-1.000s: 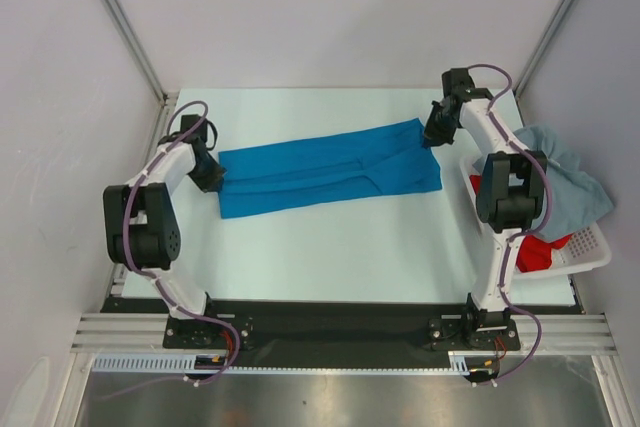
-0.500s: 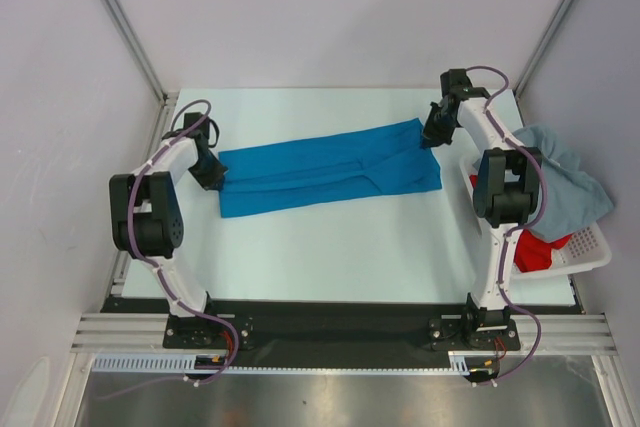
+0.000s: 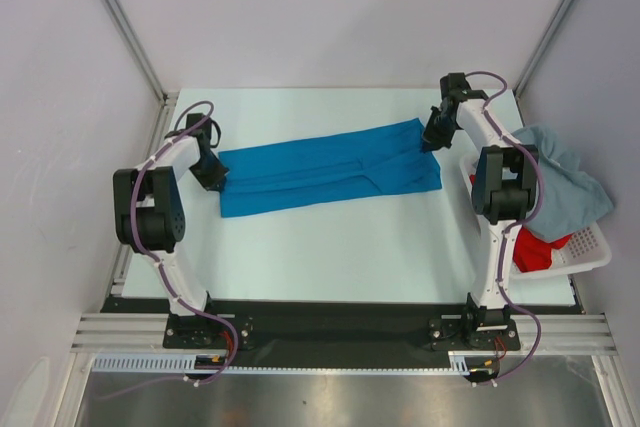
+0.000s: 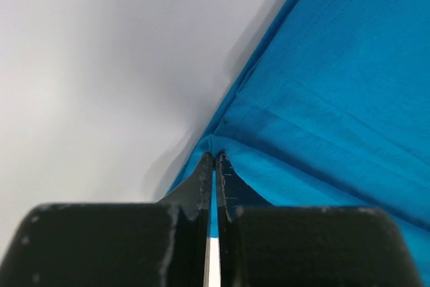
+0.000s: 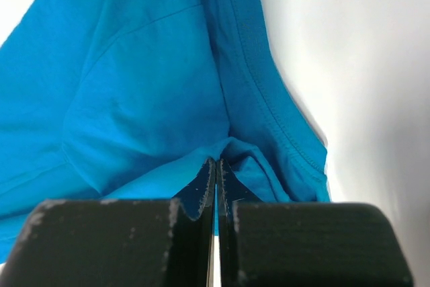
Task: Fold and stack the t-shirts
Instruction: Fold the tshirt
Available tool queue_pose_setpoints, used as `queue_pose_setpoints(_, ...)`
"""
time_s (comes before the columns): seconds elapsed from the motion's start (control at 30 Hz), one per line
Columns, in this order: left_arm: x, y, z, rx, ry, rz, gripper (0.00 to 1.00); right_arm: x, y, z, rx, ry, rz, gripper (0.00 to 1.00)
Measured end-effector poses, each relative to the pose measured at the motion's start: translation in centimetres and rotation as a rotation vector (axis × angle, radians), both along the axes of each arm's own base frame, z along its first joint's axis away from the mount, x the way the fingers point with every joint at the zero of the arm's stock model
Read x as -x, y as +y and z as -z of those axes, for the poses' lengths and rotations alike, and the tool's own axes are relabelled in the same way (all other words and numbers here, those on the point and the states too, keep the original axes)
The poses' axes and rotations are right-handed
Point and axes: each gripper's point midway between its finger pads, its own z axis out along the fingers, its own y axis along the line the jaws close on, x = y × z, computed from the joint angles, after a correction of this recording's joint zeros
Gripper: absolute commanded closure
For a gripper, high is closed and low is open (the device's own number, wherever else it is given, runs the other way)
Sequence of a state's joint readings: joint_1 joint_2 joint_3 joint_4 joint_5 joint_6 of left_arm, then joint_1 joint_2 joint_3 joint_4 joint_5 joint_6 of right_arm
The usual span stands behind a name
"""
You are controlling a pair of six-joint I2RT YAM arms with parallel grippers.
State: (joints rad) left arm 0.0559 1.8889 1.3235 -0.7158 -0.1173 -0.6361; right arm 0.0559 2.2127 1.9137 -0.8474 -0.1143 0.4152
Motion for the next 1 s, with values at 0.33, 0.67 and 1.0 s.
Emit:
queue_pose_setpoints(0.33, -0.2, -0.1, -0.1, 0.006, -0.006, 0.012, 0.98, 0.0, -0.1, 0.2, -0.001, 0.003, 0.005, 1.00)
queue_pose_setpoints(0.67, -0.3, 0.0, 0.0, -0.001, -0.004, 0.036, 0.60, -0.5, -0.7, 0.8, 0.004, 0.012, 0.028, 0.71)
queue_pose_setpoints(1.0, -0.9, 0.6, -7.3, -0.079, -0.178, 0.110, 0.36, -1.3, -2.3, -2.4, 0.140, -0.035, 0.021, 0.43)
